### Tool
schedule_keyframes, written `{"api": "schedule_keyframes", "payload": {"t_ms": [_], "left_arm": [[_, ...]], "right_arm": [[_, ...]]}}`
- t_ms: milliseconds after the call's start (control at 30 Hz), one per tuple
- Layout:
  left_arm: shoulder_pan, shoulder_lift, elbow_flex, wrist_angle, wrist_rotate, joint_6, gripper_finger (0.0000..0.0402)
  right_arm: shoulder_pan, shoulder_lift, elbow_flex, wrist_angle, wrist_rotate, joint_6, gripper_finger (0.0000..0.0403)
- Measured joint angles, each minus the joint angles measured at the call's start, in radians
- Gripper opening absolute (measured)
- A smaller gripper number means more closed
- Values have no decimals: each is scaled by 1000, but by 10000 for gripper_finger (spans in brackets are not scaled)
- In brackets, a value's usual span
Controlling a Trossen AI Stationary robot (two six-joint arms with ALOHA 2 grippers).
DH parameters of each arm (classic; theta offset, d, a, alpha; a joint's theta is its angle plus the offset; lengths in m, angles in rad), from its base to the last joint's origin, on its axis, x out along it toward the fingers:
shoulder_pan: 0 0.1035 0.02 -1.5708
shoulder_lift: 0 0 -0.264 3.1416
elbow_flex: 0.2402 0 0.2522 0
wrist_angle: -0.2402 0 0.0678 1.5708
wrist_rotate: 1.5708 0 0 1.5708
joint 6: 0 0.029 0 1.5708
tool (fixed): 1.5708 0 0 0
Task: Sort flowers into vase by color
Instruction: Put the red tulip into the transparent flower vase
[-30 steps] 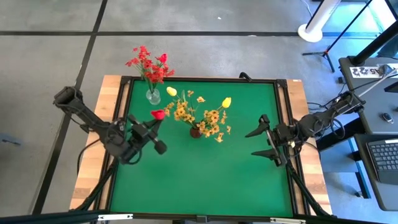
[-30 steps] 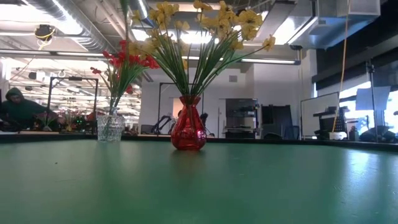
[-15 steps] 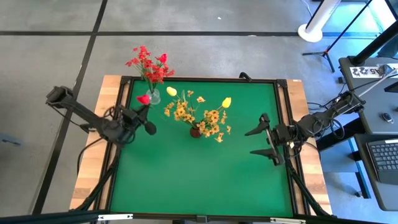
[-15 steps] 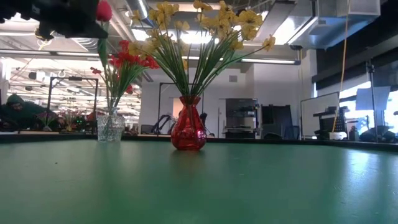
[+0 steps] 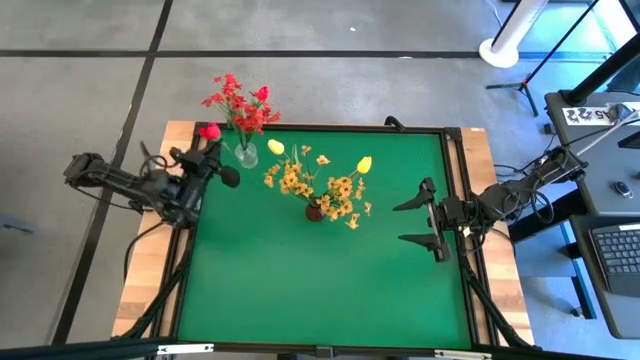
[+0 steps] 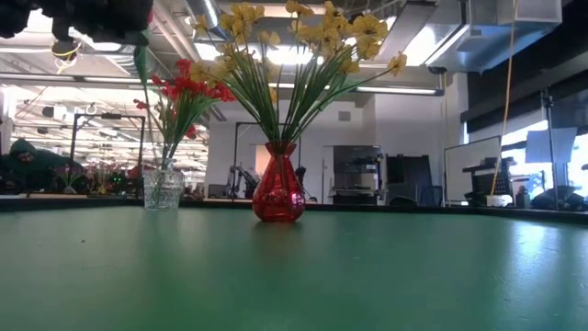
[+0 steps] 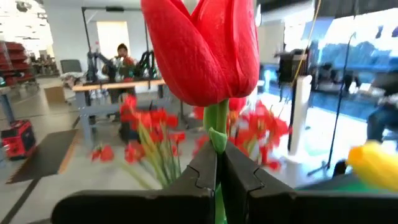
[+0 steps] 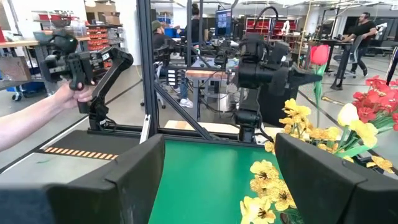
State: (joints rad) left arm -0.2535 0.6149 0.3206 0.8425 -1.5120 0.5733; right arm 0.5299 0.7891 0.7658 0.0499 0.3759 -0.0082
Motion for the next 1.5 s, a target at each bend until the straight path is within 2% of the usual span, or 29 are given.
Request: {"api": "schedule_keyframes", "payload": {"t_ms": [167,267,433,800,967,1267,1367,1500], "left_arm": [[89,-10,0,171,130,132,0],[150,-10,0,228,166,192,0],[221,-9,2,226,171,223,0],[271,-9,3,193,167,216,0],[299,-6,3,23,175,37,0],[380,8,3,-293,313,-330,13],[412,23,3,-393,328,-401,24],[431,53,3,-481,379,-416,50]], "right_arm": [[0,1,0,0,2,0,301],[0,12,0,-2,25,0,301],[0,21,0,-1,36,2,301],[0,21,0,1,36,14,301],[0,21,0,0,36,7,301],[0,21,0,0,36,6,301],[0,21,0,0,36,6,301],[0,21,0,0,36,6,301]]}}
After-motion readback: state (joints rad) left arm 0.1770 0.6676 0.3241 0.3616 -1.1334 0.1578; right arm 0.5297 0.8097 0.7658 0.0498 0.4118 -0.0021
